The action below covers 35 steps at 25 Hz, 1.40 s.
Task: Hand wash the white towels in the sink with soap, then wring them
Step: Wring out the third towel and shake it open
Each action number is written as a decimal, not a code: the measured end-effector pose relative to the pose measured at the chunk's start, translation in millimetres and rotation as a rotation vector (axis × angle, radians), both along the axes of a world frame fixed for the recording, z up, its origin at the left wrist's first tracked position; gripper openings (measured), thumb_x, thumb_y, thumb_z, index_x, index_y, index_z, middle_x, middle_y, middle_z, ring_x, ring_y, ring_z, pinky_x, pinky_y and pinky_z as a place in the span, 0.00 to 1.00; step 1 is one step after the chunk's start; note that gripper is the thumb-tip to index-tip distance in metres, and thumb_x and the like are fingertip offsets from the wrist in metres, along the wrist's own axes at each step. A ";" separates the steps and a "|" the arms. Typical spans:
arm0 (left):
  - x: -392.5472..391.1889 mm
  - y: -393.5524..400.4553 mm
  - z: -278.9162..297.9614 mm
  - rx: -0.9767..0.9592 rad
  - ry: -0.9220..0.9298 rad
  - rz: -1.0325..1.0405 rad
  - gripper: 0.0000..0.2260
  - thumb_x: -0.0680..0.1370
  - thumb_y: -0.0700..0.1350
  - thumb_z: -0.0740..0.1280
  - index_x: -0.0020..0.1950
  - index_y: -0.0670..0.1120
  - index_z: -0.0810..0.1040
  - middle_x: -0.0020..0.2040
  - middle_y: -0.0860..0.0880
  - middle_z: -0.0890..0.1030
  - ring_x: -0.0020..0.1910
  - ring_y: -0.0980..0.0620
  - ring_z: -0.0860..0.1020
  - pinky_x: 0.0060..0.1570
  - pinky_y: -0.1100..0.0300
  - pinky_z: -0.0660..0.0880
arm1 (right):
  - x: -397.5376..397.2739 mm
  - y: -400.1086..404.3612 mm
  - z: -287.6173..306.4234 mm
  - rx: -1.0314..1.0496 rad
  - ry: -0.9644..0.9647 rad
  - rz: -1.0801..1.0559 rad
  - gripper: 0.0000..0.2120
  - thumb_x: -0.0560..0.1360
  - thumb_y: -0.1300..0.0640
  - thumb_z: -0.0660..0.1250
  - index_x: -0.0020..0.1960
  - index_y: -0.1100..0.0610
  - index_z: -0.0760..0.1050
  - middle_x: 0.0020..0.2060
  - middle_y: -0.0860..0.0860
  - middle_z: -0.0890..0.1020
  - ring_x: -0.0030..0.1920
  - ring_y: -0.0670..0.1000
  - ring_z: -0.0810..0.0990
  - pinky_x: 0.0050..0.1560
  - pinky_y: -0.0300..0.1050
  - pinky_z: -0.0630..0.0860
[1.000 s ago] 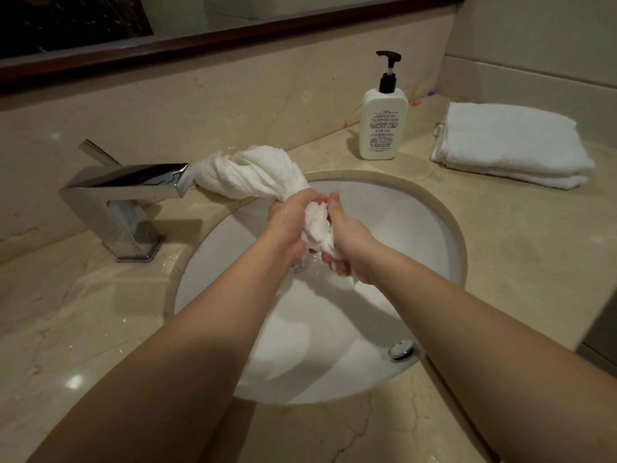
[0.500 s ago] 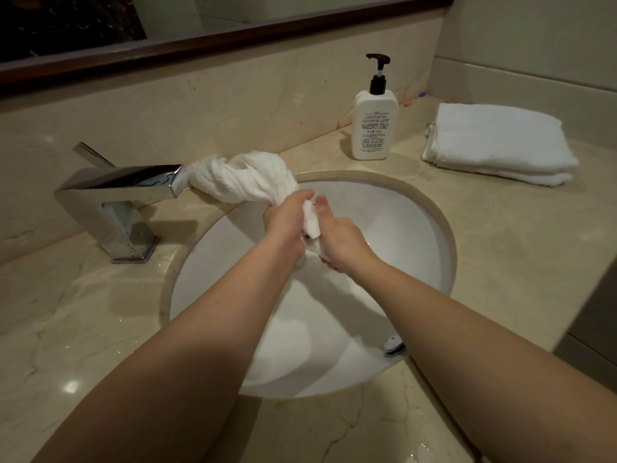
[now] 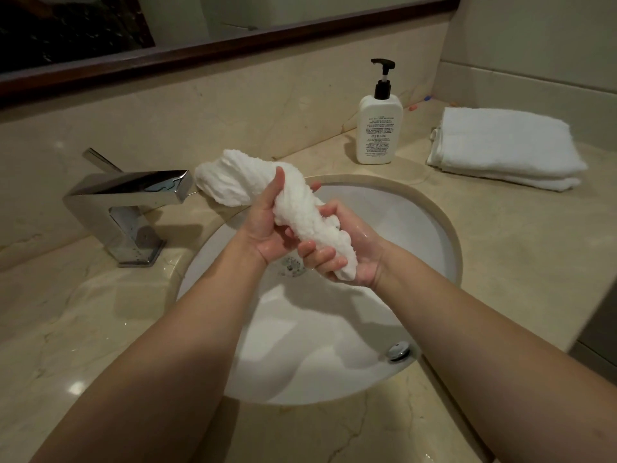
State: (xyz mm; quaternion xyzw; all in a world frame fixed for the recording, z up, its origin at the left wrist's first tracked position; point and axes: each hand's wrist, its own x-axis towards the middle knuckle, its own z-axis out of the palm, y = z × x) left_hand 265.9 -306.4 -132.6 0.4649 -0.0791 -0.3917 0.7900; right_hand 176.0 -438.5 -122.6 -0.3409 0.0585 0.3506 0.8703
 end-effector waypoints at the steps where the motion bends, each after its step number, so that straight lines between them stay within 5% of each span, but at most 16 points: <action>1: -0.5 -2.5 0.1 -0.035 -0.016 0.012 0.25 0.71 0.63 0.71 0.56 0.44 0.81 0.50 0.42 0.84 0.52 0.43 0.83 0.59 0.49 0.77 | -1.3 3.0 1.6 -0.061 -0.011 0.012 0.27 0.67 0.40 0.71 0.51 0.62 0.72 0.29 0.54 0.74 0.21 0.47 0.71 0.16 0.35 0.66; 4: -6.3 -6.5 4.6 -0.039 -0.005 0.112 0.17 0.78 0.51 0.62 0.40 0.42 0.86 0.46 0.44 0.85 0.50 0.47 0.84 0.63 0.51 0.76 | -5.2 17.0 5.8 -0.438 -0.084 -0.107 0.43 0.64 0.20 0.57 0.52 0.61 0.71 0.28 0.53 0.70 0.19 0.45 0.65 0.17 0.33 0.62; 8: -12.0 -18.7 14.2 0.142 0.021 0.267 0.14 0.82 0.44 0.64 0.39 0.40 0.77 0.29 0.46 0.79 0.28 0.50 0.80 0.41 0.54 0.79 | -1.2 30.7 -5.2 -0.914 -0.186 -0.436 0.39 0.76 0.25 0.50 0.43 0.61 0.75 0.28 0.54 0.74 0.19 0.48 0.68 0.21 0.36 0.62; 13: -15.4 -35.3 13.9 0.305 0.100 0.397 0.07 0.80 0.41 0.65 0.43 0.40 0.73 0.25 0.48 0.72 0.27 0.49 0.74 0.34 0.58 0.74 | 6.5 27.8 -23.1 -1.350 -0.334 -0.537 0.40 0.80 0.31 0.45 0.48 0.64 0.80 0.39 0.58 0.83 0.38 0.56 0.82 0.35 0.43 0.73; 18: -6.6 -35.0 -3.6 0.319 0.169 0.527 0.07 0.74 0.41 0.69 0.50 0.40 0.76 0.34 0.46 0.76 0.29 0.48 0.78 0.31 0.59 0.76 | 4.9 28.1 -27.5 -1.440 -0.418 -0.556 0.39 0.82 0.34 0.44 0.46 0.64 0.81 0.41 0.61 0.83 0.45 0.61 0.82 0.49 0.51 0.78; 24: -17.2 -30.2 -5.2 0.308 0.158 0.436 0.10 0.78 0.46 0.70 0.52 0.39 0.79 0.41 0.44 0.81 0.39 0.46 0.81 0.44 0.53 0.80 | 1.9 21.1 -30.7 -1.569 -0.452 -0.465 0.36 0.81 0.33 0.46 0.41 0.62 0.77 0.36 0.56 0.79 0.40 0.57 0.78 0.39 0.48 0.70; 30: -9.5 -13.1 14.1 -0.144 0.223 0.688 0.23 0.80 0.64 0.64 0.58 0.45 0.77 0.55 0.43 0.82 0.56 0.43 0.80 0.66 0.46 0.74 | -2.0 7.5 -30.4 -1.157 -0.205 -0.344 0.35 0.80 0.32 0.50 0.42 0.61 0.77 0.30 0.55 0.80 0.24 0.50 0.77 0.27 0.38 0.70; 33: -1.7 -3.7 13.1 -0.073 0.228 0.729 0.22 0.82 0.62 0.62 0.64 0.45 0.77 0.65 0.43 0.80 0.63 0.44 0.79 0.61 0.50 0.74 | 1.0 11.1 -30.8 -1.304 -0.213 -0.259 0.28 0.81 0.37 0.55 0.53 0.61 0.79 0.46 0.57 0.84 0.40 0.53 0.82 0.43 0.45 0.75; 35: -1.6 -5.2 12.0 0.020 0.155 0.754 0.20 0.81 0.59 0.66 0.62 0.45 0.80 0.61 0.45 0.83 0.58 0.47 0.82 0.53 0.54 0.78 | 2.5 14.7 -24.0 -1.335 -0.323 -0.459 0.19 0.82 0.45 0.58 0.62 0.58 0.76 0.56 0.52 0.80 0.51 0.51 0.78 0.50 0.45 0.71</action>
